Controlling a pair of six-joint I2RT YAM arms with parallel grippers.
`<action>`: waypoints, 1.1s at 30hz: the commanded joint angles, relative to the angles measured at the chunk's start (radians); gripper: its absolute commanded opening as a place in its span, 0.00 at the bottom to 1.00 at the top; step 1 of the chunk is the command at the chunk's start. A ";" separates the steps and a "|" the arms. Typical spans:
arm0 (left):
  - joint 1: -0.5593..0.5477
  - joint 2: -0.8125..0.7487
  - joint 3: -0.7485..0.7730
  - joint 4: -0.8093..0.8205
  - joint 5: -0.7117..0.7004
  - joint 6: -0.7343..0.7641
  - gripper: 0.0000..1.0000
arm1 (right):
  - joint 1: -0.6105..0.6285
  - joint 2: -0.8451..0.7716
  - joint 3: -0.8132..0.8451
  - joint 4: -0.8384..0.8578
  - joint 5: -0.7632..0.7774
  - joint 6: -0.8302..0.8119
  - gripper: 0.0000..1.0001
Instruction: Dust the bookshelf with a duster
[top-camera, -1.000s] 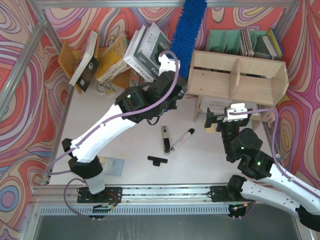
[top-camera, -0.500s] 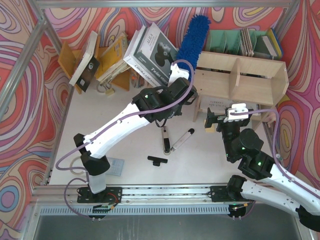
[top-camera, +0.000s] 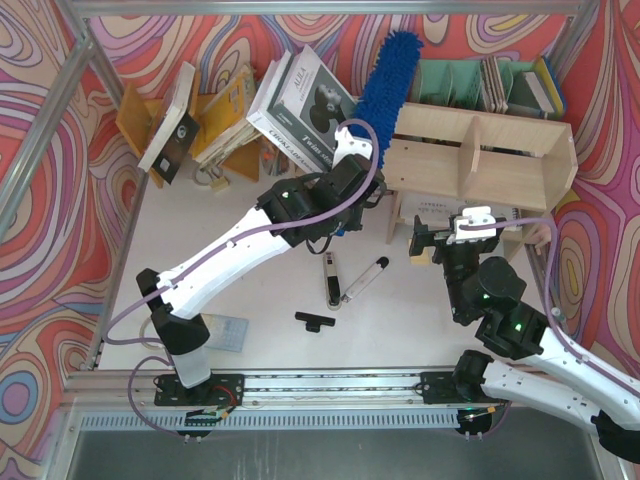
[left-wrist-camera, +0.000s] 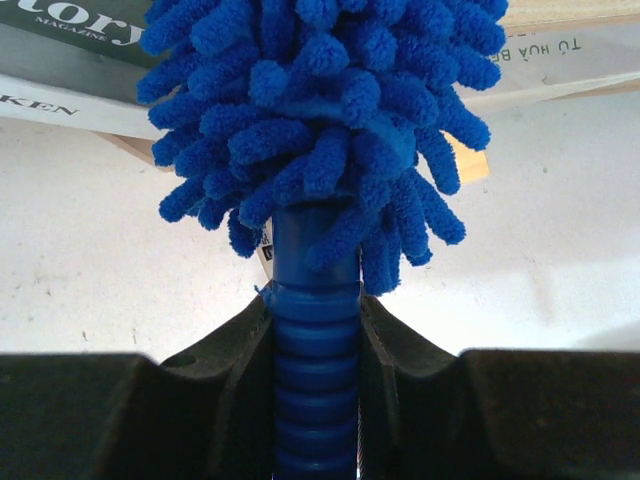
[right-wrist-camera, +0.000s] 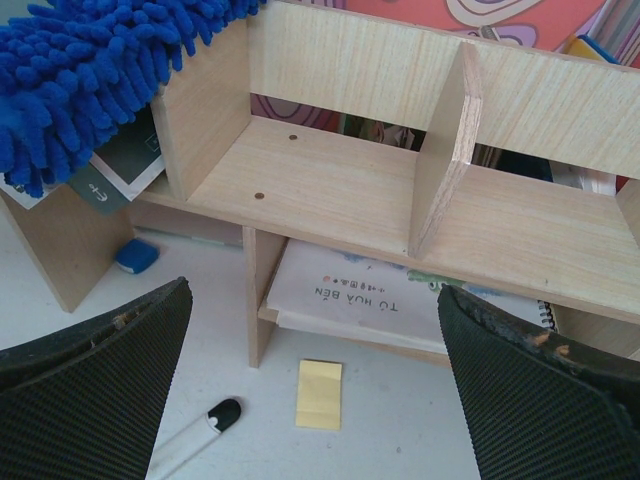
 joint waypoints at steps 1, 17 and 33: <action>0.017 -0.035 -0.019 0.058 0.024 -0.004 0.00 | 0.000 -0.005 0.010 0.006 0.009 0.009 0.99; 0.032 -0.066 -0.090 0.108 0.058 0.004 0.00 | -0.001 0.001 0.050 -0.056 -0.009 0.148 0.99; -0.042 -0.087 -0.122 0.123 0.010 0.049 0.00 | -0.001 0.063 0.213 -0.263 0.100 0.324 0.99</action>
